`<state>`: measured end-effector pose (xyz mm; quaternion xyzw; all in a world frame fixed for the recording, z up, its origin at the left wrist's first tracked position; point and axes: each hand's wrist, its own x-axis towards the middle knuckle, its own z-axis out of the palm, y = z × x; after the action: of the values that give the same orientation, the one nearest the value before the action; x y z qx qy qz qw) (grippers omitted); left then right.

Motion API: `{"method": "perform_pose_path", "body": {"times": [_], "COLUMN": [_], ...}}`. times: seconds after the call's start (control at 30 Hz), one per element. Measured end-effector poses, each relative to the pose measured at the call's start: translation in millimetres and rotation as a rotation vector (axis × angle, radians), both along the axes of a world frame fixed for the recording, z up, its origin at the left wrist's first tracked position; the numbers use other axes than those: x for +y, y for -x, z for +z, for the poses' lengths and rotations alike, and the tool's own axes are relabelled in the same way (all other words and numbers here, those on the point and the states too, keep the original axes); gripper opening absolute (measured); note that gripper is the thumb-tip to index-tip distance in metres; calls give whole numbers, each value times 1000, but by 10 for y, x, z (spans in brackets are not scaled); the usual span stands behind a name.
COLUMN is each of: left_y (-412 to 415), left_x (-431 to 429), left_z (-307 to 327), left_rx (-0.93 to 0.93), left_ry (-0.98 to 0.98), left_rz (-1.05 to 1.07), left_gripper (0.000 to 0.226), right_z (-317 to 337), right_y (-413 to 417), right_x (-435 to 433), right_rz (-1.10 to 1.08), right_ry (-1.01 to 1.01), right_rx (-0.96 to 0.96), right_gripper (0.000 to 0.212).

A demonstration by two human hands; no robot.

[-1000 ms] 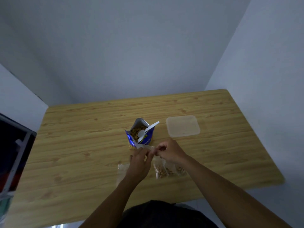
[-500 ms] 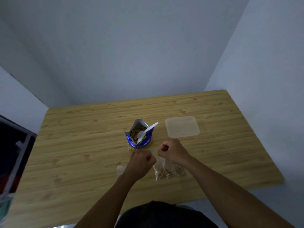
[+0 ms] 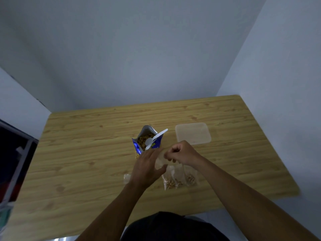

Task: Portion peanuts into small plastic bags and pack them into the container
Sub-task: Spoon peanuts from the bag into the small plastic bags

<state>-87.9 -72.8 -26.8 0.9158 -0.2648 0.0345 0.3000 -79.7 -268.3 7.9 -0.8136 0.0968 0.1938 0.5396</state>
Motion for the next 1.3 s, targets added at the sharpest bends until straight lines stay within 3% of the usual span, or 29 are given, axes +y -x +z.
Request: {"method": "perform_pose_path", "body": {"times": [0.23, 0.43, 0.5, 0.6, 0.7, 0.8, 1.0, 1.17, 1.3], "left_y": [-2, -129, -179, -256, -334, -358, -396, -438, -461], "left_x": [46, 257, 369, 521, 624, 659, 741, 857, 891], "left_z": [15, 63, 76, 75, 36, 47, 102, 71, 51], "left_rx": [30, 106, 107, 112, 163, 208, 233, 243, 275], "left_ry": [83, 211, 232, 247, 239, 250, 318, 298, 297], "left_rz": [105, 190, 220, 240, 228, 212, 182, 141, 148], "left_gripper": [45, 34, 36, 42, 46, 47, 47, 49, 58], "right_z": [41, 14, -25, -82, -67, -46, -66, -22, -71], "right_y": [-71, -238, -333, -432, -502, -571, -618, -657, -579], "right_x": [15, 157, 260, 406, 523, 557, 542, 484, 584], "right_rz": [-37, -312, -379, -353, -193, -9, -76, 1, -103], "right_ry": [-62, -53, 31, 200, 268, 325, 370, 357, 322], "right_rx": [65, 45, -38, -273, -524, -617, -518, -494, -445], "right_gripper": [11, 47, 50, 35, 21, 17, 22, 21, 21]}}
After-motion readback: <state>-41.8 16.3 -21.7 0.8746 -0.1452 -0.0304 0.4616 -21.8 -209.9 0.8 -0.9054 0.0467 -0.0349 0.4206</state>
